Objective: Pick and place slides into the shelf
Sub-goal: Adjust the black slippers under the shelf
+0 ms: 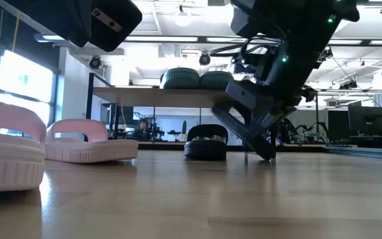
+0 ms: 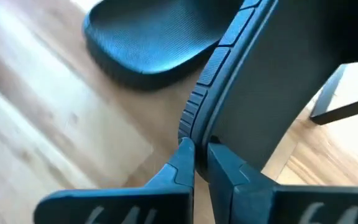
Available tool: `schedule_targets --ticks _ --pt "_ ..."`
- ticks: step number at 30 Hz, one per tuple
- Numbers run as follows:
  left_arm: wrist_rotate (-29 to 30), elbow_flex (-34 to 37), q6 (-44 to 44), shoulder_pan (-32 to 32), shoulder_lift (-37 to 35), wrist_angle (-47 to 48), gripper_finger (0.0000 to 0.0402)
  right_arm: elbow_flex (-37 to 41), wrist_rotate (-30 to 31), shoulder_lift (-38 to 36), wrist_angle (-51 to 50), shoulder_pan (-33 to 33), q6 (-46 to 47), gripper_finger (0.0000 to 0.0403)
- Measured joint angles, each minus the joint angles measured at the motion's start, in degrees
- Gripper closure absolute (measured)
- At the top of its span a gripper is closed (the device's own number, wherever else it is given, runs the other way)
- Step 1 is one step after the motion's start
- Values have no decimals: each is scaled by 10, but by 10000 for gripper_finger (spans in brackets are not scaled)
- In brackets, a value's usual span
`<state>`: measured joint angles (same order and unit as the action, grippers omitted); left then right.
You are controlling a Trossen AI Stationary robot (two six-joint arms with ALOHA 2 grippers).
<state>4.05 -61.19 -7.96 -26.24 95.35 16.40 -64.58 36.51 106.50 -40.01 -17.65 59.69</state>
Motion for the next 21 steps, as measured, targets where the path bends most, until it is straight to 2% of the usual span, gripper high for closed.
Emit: schedule_targets --ticks 3,5,11,18,21 --pt "0 0 0 0 0 0 399 -1 -32 -1 -13 6 -7 402" --pt "0 0 0 0 0 0 399 -1 -51 -1 -22 13 25 402" --pt "0 0 -1 0 0 -1 399 -3 -59 -1 -19 19 99 402" --pt "0 0 -1 0 0 -1 399 -79 -102 2 -113 15 136 403" --pt "0 0 -1 0 0 -1 399 -100 -100 2 -137 22 110 403"
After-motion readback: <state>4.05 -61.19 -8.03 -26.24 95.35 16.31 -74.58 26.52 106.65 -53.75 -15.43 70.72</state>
